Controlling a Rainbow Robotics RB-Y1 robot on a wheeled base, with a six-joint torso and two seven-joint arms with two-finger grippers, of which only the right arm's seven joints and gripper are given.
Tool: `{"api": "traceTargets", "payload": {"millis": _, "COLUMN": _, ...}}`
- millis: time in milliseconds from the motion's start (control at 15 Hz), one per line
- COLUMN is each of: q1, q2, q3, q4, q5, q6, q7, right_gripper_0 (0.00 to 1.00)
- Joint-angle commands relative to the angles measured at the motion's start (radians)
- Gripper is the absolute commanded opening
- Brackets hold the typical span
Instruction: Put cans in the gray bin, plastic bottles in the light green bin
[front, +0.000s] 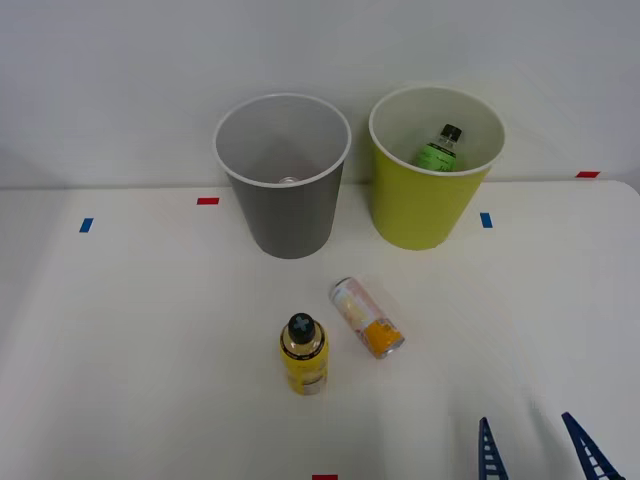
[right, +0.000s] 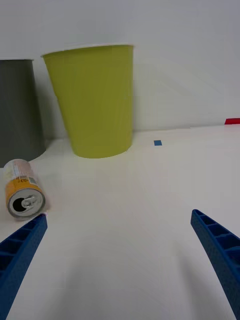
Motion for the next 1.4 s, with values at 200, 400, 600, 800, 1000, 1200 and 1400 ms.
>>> {"api": "traceTargets", "payload": {"millis": 200, "q1": -0.010, "q2": -0.110, "q3": 0.082, "q4": -0.076, "q5": -0.163, "q6": -0.032, "q7": 0.018, "right_gripper_0": 1.00}}
{"api": "traceTargets", "payload": {"millis": 400, "q1": 0.017, "q2": -0.185, "q3": 0.112, "q4": -0.231, "q5": -0.247, "q6": 0.089, "q7": 0.039, "right_gripper_0": 1.00}}
{"api": "traceTargets", "payload": {"millis": 600, "q1": 0.067, "q2": -0.228, "q3": 0.112, "q4": -0.498, "q5": -0.257, "q6": 0.409, "q7": 0.064, "right_gripper_0": 1.00}}
{"api": "traceTargets", "payload": {"millis": 800, "q1": 0.063, "q2": -0.263, "q3": 0.098, "q4": -0.577, "q5": -0.258, "q6": 0.553, "q7": 0.087, "right_gripper_0": 1.00}}
{"api": "traceTargets", "payload": {"millis": 1000, "q1": 0.027, "q2": -0.306, "q3": 0.092, "q4": -0.631, "q5": -0.267, "q6": 0.682, "q7": 0.090, "right_gripper_0": 1.00}}
{"api": "traceTargets", "payload": {"millis": 1200, "q1": 0.009, "q2": -0.352, "q3": 0.082, "q4": -0.818, "q5": -0.263, "q6": 1.011, "q7": 0.072, "right_gripper_0": 1.00}}
{"api": "traceTargets", "payload": {"millis": 1400, "q1": -0.051, "q2": -0.372, "q3": 0.109, "q4": -0.896, "q5": -0.175, "q6": 1.245, "q7": 0.004, "right_gripper_0": 1.00}}
